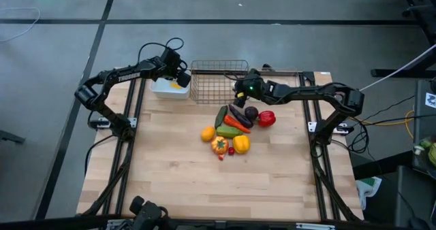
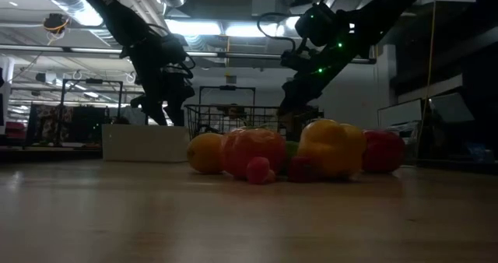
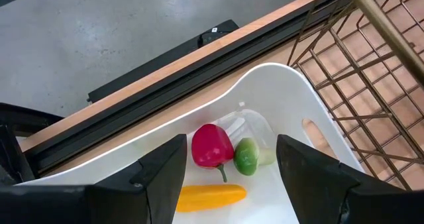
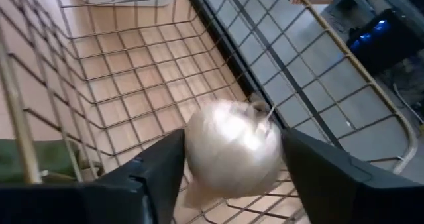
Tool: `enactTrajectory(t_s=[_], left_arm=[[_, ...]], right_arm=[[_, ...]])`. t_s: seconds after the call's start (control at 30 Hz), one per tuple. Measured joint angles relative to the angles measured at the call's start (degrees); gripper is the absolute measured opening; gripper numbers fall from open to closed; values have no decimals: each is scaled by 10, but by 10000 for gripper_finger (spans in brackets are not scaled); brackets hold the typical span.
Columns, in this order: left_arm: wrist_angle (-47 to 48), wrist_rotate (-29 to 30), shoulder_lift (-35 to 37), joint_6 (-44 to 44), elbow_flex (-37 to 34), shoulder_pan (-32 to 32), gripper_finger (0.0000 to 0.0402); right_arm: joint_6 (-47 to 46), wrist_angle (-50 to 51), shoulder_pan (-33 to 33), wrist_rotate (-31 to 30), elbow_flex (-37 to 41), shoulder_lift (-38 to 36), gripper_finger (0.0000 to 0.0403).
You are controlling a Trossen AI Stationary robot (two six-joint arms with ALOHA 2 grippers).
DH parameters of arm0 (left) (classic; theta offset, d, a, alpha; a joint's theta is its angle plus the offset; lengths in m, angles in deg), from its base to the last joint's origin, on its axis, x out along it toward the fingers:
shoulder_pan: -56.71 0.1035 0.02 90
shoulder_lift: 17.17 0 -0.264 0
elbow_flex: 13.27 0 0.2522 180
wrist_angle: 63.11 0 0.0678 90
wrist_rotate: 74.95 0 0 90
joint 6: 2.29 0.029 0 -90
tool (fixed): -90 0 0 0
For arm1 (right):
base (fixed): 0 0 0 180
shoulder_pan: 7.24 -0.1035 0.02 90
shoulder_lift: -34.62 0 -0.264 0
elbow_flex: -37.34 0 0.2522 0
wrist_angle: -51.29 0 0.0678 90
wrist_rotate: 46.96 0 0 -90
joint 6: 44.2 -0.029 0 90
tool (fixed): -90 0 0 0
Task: Sort produce into baskets
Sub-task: Put the garlic into the wire basket, then put the yellow lemon into the transparent bin
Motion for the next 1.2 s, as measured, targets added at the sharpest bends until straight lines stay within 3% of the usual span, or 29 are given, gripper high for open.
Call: enactTrajectory(t_s=[0.27,0.73,1.0,1.2], left_arm=[[0,0,0,0,0,0,230],[-6,0,42,36,17,0,230],[10,-5,127,31,25,-22,230],[40,-66,170,-3,25,-95,230]], right_arm=[[5,-4,0,-9,0,0,309],[10,24,0,-10,-49,2,308],[28,157,0,-10,-147,2,308],[34,310,0,-11,-246,2,308]])
